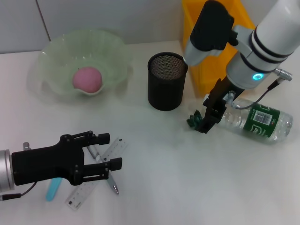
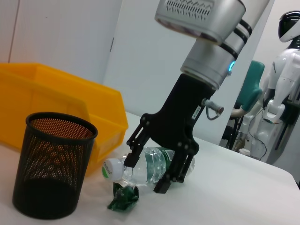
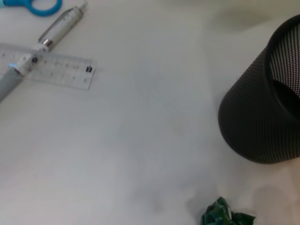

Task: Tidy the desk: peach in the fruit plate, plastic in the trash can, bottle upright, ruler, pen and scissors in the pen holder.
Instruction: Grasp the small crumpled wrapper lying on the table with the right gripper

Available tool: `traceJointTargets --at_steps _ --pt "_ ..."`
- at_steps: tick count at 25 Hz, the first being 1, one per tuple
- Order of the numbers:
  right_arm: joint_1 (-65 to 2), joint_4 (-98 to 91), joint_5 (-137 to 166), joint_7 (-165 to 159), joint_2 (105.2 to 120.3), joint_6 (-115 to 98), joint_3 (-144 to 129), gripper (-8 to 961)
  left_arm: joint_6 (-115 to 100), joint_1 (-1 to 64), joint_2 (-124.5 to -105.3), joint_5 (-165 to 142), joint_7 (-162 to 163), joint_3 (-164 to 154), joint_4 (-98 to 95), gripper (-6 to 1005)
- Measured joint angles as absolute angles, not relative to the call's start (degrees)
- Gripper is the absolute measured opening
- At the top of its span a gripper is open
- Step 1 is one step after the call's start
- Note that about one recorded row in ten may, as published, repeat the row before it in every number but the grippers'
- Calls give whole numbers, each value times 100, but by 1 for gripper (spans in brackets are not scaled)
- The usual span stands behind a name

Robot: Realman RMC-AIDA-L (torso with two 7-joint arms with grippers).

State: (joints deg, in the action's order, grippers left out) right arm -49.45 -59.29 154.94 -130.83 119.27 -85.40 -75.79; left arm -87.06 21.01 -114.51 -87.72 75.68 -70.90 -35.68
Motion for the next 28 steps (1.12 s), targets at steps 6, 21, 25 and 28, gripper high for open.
traceJointTargets --at_steps 6,21,25,28 --pt "-4966 -5577 15482 -13080 11935 -8188 -7841 778 -8707 2100 -11462 -8771 7568 -7084 -3568 788" --pt "-5002 -5258 15343 -13023 11943 -7856 -8081 778 -8710 2092 -11476 -8771 7567 -7083 -3568 787" --pt "-5012 -5208 15222 -12984 11945 -7860 -8108 779 -8711 2089 -11479 -8771 7570 -7084 -3568 787" --pt "-5028 -5195 15089 -12944 11943 -7924 -8111 779 -8710 2082 -11479 -8771 7574 -7084 -3568 787"
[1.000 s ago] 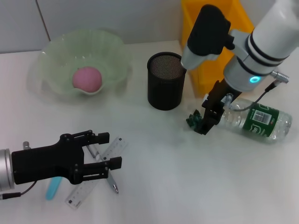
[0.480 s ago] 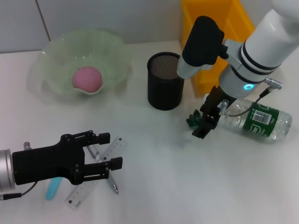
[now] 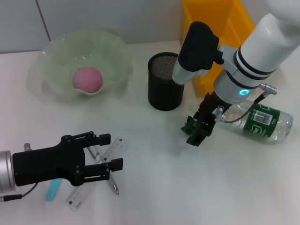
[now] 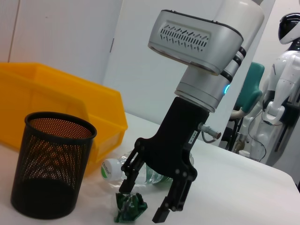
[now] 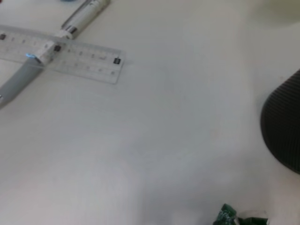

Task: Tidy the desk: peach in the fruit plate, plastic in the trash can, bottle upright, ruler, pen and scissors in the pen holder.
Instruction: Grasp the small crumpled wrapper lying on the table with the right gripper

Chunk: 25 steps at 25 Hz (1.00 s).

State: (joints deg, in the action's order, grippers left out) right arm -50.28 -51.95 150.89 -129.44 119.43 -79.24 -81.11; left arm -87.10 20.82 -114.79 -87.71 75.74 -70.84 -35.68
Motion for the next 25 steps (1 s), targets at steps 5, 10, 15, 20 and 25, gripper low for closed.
traceJointTargets --at_steps 5,10,15,20,25 --pt "-5032 -5194 15064 -12913 11940 -7926 -8112 779 -8710 2081 -11478 -8771 7576 -7084 -3568 787" --pt "-5027 -5185 15054 -12913 11938 -7870 -8112 777 -8710 2081 -11477 -8771 7576 -7084 -3569 787" --pt "-5053 -5068 15050 -12914 11935 -7740 -8112 763 -8715 2083 -11461 -8771 7576 -7084 -3569 787" --pt "-5057 -5053 15046 -12922 11938 -7682 -8112 745 -8710 2079 -11453 -8771 7576 -7084 -3568 787" --pt "-5051 -5008 15046 -12956 11945 -7608 -8112 728 -8710 2064 -11447 -8771 7570 -7080 -3569 787"
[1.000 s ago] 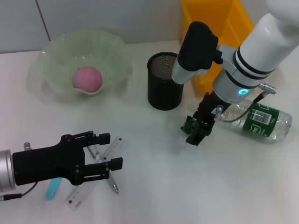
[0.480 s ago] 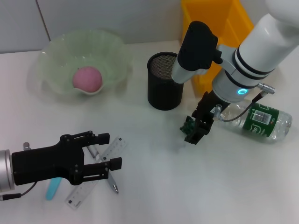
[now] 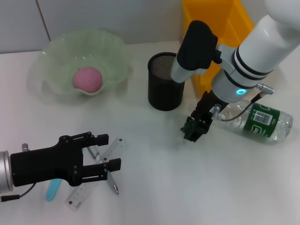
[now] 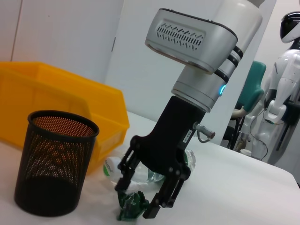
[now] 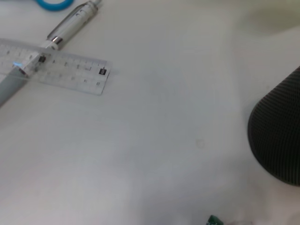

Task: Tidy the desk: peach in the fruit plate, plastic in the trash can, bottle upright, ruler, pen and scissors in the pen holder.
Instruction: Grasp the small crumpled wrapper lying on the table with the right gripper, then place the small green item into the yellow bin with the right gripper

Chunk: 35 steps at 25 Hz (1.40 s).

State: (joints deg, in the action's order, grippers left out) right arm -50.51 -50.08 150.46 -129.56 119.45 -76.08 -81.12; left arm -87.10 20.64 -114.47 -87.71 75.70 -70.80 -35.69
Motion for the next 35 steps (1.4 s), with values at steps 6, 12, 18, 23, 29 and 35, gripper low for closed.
traceJointTargets --at_steps 6,12,18,23,29,35 --pt "-5115 -4748 15046 -12960 11946 -7516 -8112 669 -8711 2057 -11443 -8771 7551 -7053 -3569 787" --pt "-5050 -4895 15017 -12993 11946 -7466 -8094 488 -8747 2057 -11432 -8771 7553 -7030 -3571 787" --pt "-4614 -6374 14394 -13067 11910 -8499 -7282 438 -8770 2057 -11409 -8772 7573 -7019 -3576 787" --pt "-4154 -7883 14190 -13407 11910 -8781 -6717 407 -8773 2056 -11407 -8772 7575 -7018 -3574 787" --pt "-3852 -8680 14218 -13684 11912 -8078 -6205 353 -8780 2055 -11408 -8771 7576 -7013 -3568 787" --pt "-3961 -8093 14863 -13940 11900 -7146 -5963 311 -8781 2050 -11408 -8771 7577 -7014 -3568 787"
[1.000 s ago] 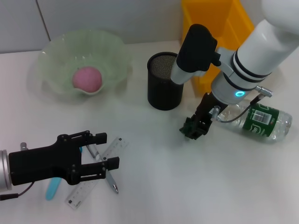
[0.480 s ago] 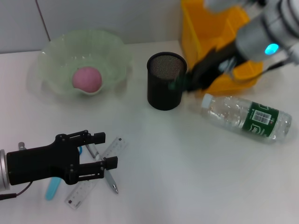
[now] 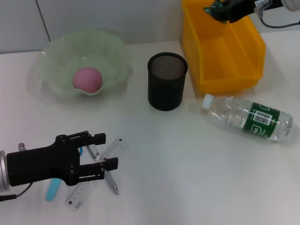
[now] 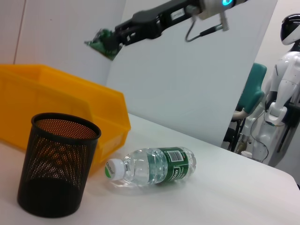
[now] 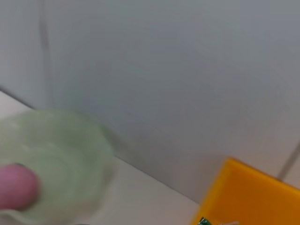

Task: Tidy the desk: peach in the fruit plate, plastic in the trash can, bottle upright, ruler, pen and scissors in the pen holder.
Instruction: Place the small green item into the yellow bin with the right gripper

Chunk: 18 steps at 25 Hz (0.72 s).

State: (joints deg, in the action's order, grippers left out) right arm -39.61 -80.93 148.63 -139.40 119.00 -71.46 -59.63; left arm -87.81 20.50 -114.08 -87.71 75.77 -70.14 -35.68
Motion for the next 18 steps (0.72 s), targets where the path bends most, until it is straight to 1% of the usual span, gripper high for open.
traceJointTargets --at_steps 2,5,10,18 --pt "-4000 -7982 14994 -13989 11900 -7067 -5967 292 -8781 2049 -11408 -8771 7576 -7011 -3568 787" --pt "-4224 -7312 15412 -14080 11900 -6698 -5972 264 -8780 2052 -11408 -8771 7577 -7005 -3568 787" --pt "-4412 -6486 15461 -14057 11880 -6223 -5977 219 -8780 2057 -11408 -8771 7576 -7005 -3568 787" --pt "-4501 -5887 15465 -14036 11872 -5755 -6012 179 -8778 2063 -11408 -8771 7576 -7005 -3568 787"
